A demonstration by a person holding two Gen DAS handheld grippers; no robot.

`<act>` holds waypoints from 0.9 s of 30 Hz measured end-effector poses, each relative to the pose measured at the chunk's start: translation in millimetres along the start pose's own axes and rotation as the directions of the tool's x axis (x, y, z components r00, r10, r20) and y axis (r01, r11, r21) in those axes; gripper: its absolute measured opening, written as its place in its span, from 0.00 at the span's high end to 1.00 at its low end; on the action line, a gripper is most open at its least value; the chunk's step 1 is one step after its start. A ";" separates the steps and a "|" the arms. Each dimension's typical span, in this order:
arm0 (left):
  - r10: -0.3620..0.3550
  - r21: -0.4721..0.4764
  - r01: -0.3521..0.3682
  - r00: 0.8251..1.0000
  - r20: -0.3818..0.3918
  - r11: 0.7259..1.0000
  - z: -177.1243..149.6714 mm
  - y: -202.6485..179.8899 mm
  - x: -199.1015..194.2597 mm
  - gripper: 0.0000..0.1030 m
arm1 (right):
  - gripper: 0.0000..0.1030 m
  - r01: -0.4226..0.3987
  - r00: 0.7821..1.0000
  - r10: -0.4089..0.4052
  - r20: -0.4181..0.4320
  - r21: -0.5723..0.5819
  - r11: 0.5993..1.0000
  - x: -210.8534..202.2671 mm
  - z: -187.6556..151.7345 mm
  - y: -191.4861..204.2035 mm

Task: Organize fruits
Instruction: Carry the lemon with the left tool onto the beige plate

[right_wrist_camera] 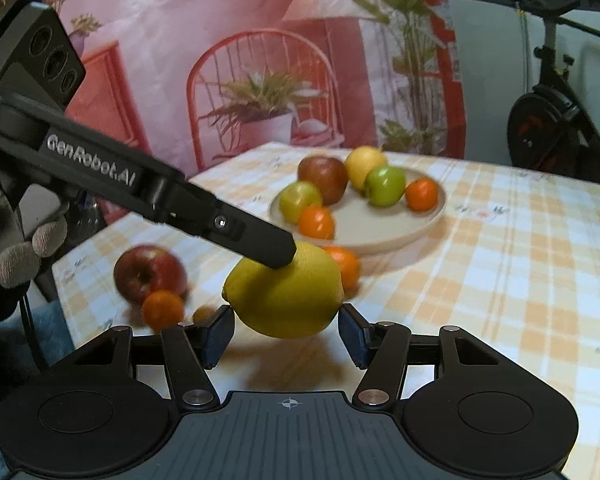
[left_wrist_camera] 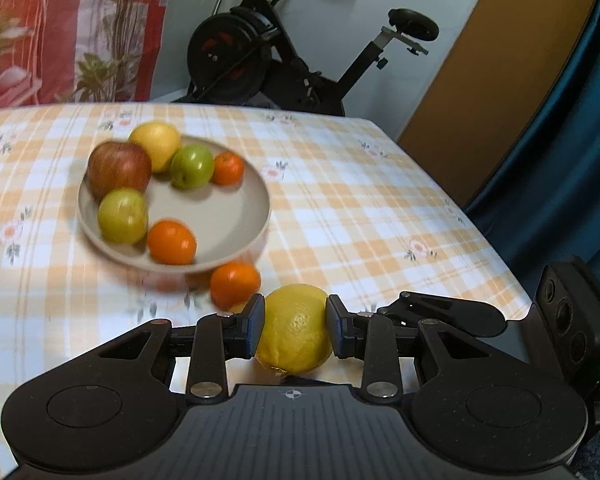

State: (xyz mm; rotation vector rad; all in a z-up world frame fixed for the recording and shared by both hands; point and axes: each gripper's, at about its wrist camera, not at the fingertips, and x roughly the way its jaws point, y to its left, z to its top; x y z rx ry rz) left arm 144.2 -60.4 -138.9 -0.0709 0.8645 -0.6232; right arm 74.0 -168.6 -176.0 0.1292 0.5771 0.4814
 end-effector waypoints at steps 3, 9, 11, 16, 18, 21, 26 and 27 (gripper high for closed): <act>-0.011 -0.021 0.011 1.000 0.014 1.000 11.8 1.4 4.8 0.66 | 0.48 0.012 1.000 -0.012 0.008 -0.007 1.000 -0.3 10.8 -8.8; -0.010 -0.030 0.011 1.000 0.018 0.999 31.5 3.8 17.8 0.66 | 0.48 0.032 1.000 -0.031 0.002 -0.038 0.999 7.5 27.0 -23.6; -0.003 -0.023 0.004 1.000 0.021 1.000 38.6 4.3 21.4 0.67 | 0.48 0.033 0.999 -0.033 0.001 -0.037 0.999 11.9 32.8 -28.3; 0.018 -0.018 -0.017 0.999 0.027 1.000 54.2 11.8 29.4 0.67 | 0.48 0.037 0.999 -0.038 -0.014 -0.060 0.997 29.0 49.3 -38.9; 0.028 -0.026 -0.027 0.999 0.032 0.999 60.6 17.5 32.4 0.67 | 0.48 0.033 0.999 -0.035 -0.024 -0.073 0.997 37.9 57.4 -42.6; 0.047 -0.042 -0.046 0.998 0.037 0.998 69.7 28.5 38.2 0.67 | 0.48 0.023 0.999 -0.028 -0.043 -0.096 0.995 53.8 69.5 -46.6; 0.091 -0.071 -0.088 0.995 0.035 0.994 79.9 45.5 47.6 0.67 | 0.48 0.014 0.997 -0.024 -0.070 -0.140 0.990 82.2 82.8 -48.5; 0.099 -0.073 -0.096 0.995 0.033 0.993 81.3 48.3 49.5 0.66 | 0.48 0.009 0.997 -0.020 -0.078 -0.141 0.990 88.5 84.9 -49.5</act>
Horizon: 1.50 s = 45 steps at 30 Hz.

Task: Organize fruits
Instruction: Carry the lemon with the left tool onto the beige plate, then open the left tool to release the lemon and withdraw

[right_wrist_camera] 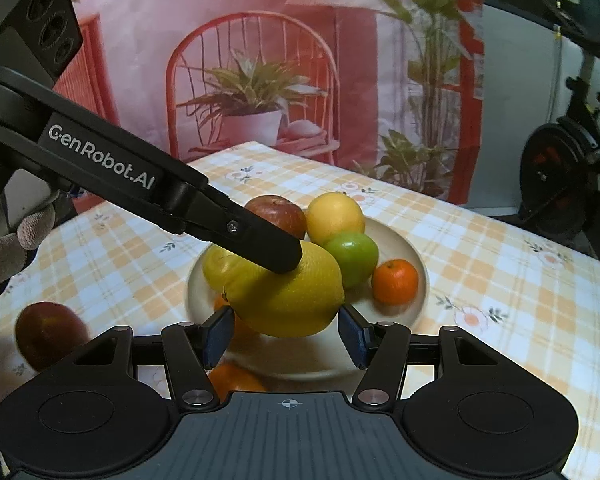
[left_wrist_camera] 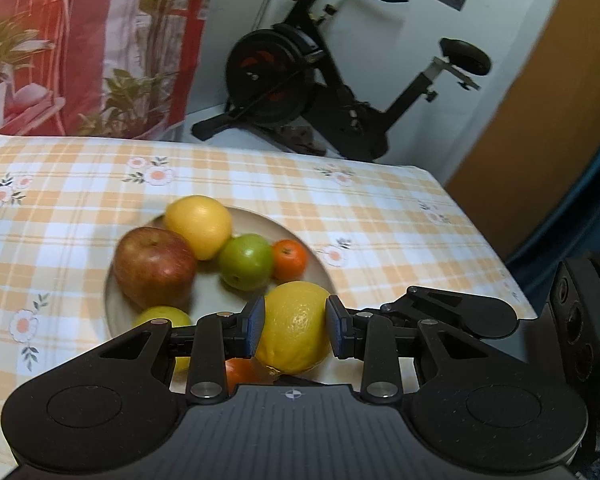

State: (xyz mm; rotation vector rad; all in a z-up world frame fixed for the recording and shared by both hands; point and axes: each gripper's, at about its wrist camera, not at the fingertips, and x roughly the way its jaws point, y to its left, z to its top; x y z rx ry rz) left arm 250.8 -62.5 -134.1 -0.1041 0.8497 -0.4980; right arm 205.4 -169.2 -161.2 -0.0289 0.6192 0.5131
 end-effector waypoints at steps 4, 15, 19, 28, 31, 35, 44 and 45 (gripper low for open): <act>0.023 -0.020 -0.023 1.000 -0.010 1.000 6.1 10.9 7.8 0.67 | 0.48 -0.018 1.000 0.018 -0.016 0.002 1.000 18.0 5.2 -4.6; 0.056 -0.061 -0.057 0.998 -0.010 0.997 11.9 27.0 13.9 0.67 | 0.48 -0.071 0.997 0.071 0.005 0.099 0.993 37.6 7.4 -17.9; 0.061 -0.070 -0.060 0.998 0.007 0.996 11.5 28.1 8.0 0.67 | 0.48 -0.068 0.998 0.067 0.008 0.109 0.992 39.3 10.9 -16.3; 0.096 -0.074 -0.091 0.994 0.054 0.993 12.7 32.4 -12.7 0.67 | 0.48 -0.027 1.000 0.027 0.006 0.084 0.996 36.6 16.4 -7.3; 0.113 -0.077 -0.108 0.991 0.073 0.991 11.0 32.2 -20.3 0.67 | 0.48 -0.006 1.000 0.004 0.016 0.078 0.997 29.1 16.0 -5.5; 0.146 -0.070 -0.139 0.984 0.098 0.988 5.6 30.7 -33.0 0.67 | 0.48 0.029 0.999 -0.033 0.042 0.094 0.995 14.3 10.8 -4.5; 0.245 -0.067 -0.237 0.954 0.171 0.969 -17.6 32.1 -72.8 0.67 | 0.47 0.121 0.980 -0.143 0.139 0.155 0.981 -22.7 -26.3 10.2; 0.253 -0.066 -0.245 0.951 0.176 0.967 -20.2 32.2 -76.8 0.67 | 0.47 0.127 0.977 -0.151 0.149 0.159 0.979 -27.1 -31.9 13.7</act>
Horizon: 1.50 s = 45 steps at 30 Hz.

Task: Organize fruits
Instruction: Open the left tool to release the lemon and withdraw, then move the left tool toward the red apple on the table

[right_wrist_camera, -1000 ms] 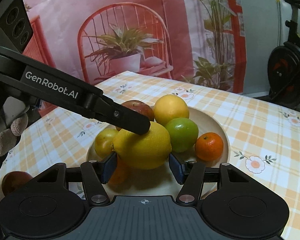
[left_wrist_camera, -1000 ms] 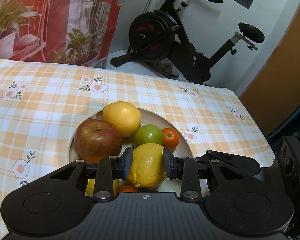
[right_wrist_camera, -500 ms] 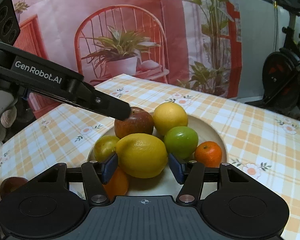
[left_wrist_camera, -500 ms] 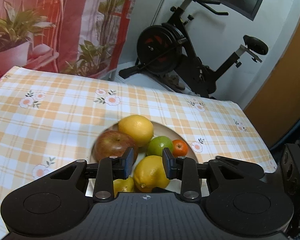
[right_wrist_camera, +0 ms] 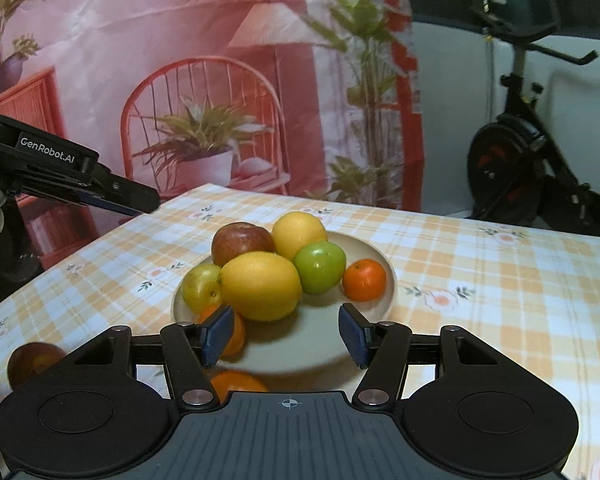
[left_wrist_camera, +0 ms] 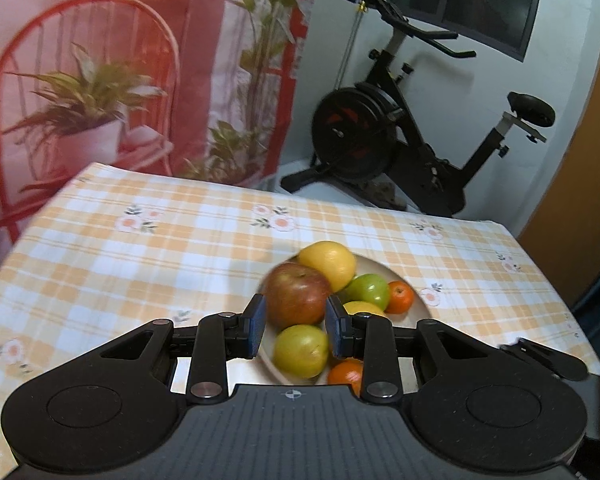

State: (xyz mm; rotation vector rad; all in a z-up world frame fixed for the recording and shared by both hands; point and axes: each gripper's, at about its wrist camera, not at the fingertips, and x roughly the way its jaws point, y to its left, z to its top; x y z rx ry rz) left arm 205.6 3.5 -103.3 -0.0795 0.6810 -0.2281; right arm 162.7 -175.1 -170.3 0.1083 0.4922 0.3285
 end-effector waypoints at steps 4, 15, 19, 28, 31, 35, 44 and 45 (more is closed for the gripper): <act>0.025 -0.002 -0.025 0.999 0.020 1.000 -10.2 3.8 -18.4 0.67 | 0.46 0.014 0.999 -0.015 0.043 0.033 0.999 -19.3 -18.8 8.9; 0.076 0.013 -0.077 0.995 0.066 0.997 -43.5 2.0 -60.2 0.67 | 0.45 -0.015 0.998 0.012 0.065 0.052 0.999 -43.1 -44.2 25.3; 0.086 0.033 -0.088 0.995 0.060 0.996 -55.8 1.7 -69.2 0.67 | 0.44 -0.029 0.998 0.026 0.062 0.049 0.998 -45.7 -46.1 28.7; 0.103 -0.021 -0.103 0.995 0.002 0.994 -79.2 18.1 -78.2 0.67 | 0.42 -0.035 0.998 0.033 0.046 0.044 0.998 -47.7 -49.2 32.3; 0.109 -0.023 -0.110 0.994 -0.007 0.994 -82.6 19.9 -79.2 0.66 | 0.41 -0.033 0.999 0.031 0.039 0.045 0.998 -47.4 -50.2 32.2; 0.109 -0.024 -0.110 0.994 -0.014 0.994 -85.7 19.5 -79.8 0.66 | 0.41 -0.033 0.999 0.032 0.029 0.045 0.998 -46.2 -50.9 32.3; 0.102 -0.011 -0.102 0.994 -0.028 0.995 -91.0 16.2 -78.1 0.64 | 0.41 -0.043 0.999 0.043 0.008 0.047 0.998 -41.6 -51.7 31.8; 0.101 -0.012 -0.102 0.994 -0.031 0.995 -91.4 16.5 -77.9 0.61 | 0.41 -0.044 0.999 0.044 0.007 0.049 0.998 -41.3 -51.6 31.4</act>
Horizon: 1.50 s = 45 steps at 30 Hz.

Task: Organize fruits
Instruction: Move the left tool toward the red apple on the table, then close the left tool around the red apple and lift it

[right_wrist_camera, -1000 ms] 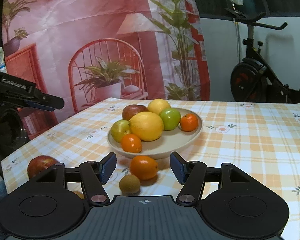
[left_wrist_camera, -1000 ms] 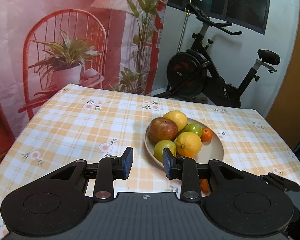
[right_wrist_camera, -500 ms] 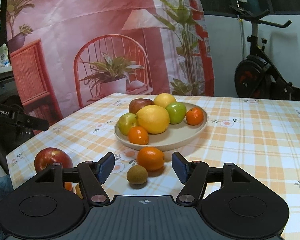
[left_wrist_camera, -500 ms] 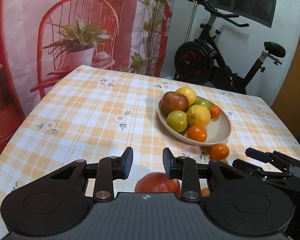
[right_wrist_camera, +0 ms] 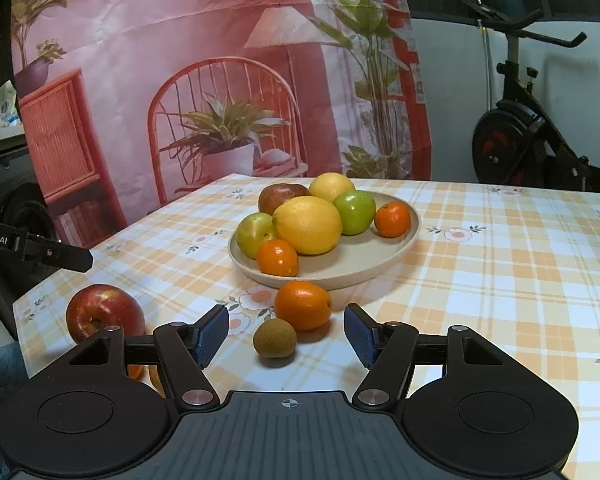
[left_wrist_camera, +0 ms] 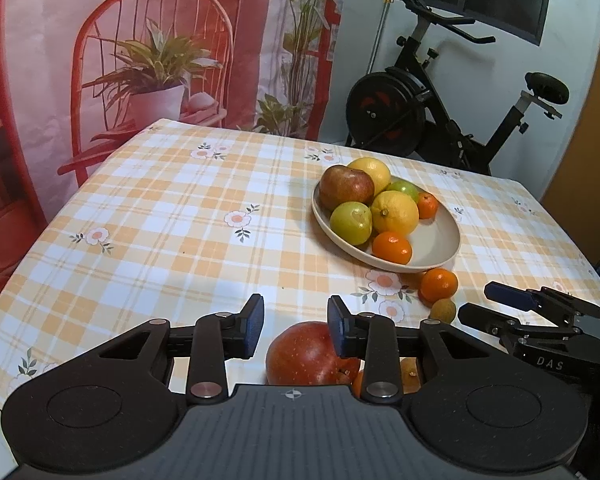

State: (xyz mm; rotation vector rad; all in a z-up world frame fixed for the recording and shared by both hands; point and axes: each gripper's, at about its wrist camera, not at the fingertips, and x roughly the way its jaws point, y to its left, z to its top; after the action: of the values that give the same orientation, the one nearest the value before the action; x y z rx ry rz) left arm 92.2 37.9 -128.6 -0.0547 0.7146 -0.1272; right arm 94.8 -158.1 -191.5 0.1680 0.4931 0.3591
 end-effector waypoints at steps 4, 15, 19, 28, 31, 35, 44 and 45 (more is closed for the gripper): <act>-0.002 0.007 0.002 1.000 -0.002 1.000 -2.0 -0.6 -0.5 0.54 | 0.41 -0.002 1.000 0.002 -0.003 0.001 1.000 0.7 -0.5 -0.4; -0.018 0.053 0.021 0.998 -0.052 0.998 -8.7 -6.3 3.9 0.50 | 0.41 -0.003 1.000 0.003 -0.005 0.001 1.000 1.9 -0.7 0.1; -0.018 0.069 0.023 0.998 -0.065 0.997 -10.3 -8.8 6.1 0.50 | 0.41 -0.003 1.000 0.003 -0.005 0.001 1.000 1.9 -0.6 0.2; 0.001 0.076 0.005 0.997 -0.078 0.997 -11.8 -8.0 9.4 0.49 | 0.41 -0.004 1.000 0.004 -0.006 0.001 1.000 1.8 -0.5 0.2; 0.003 0.069 0.002 0.997 -0.075 0.998 -10.4 -6.4 9.9 0.46 | 0.41 -0.004 1.000 0.004 -0.006 0.002 1.000 1.8 -0.4 0.2; 0.002 0.030 0.000 0.998 -0.068 1.000 -6.6 2.0 11.4 0.46 | 0.41 -0.004 1.000 0.004 -0.007 0.001 1.000 2.1 -0.3 0.1; -0.012 -0.085 0.006 0.998 -0.064 0.996 2.0 27.9 18.4 0.46 | 0.41 0.004 1.000 -0.004 -0.017 0.000 1.000 4.8 -3.0 1.3; -0.012 -0.097 0.006 0.998 -0.064 0.995 2.7 31.1 19.1 0.46 | 0.41 0.005 1.000 -0.005 -0.019 0.001 1.000 5.2 -3.0 0.9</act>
State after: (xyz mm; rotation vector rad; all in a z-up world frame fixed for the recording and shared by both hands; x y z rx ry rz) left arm 111.3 66.2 -141.9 -0.1468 0.7850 -0.1032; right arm 97.3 -155.2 -196.1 0.1646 0.5124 0.3554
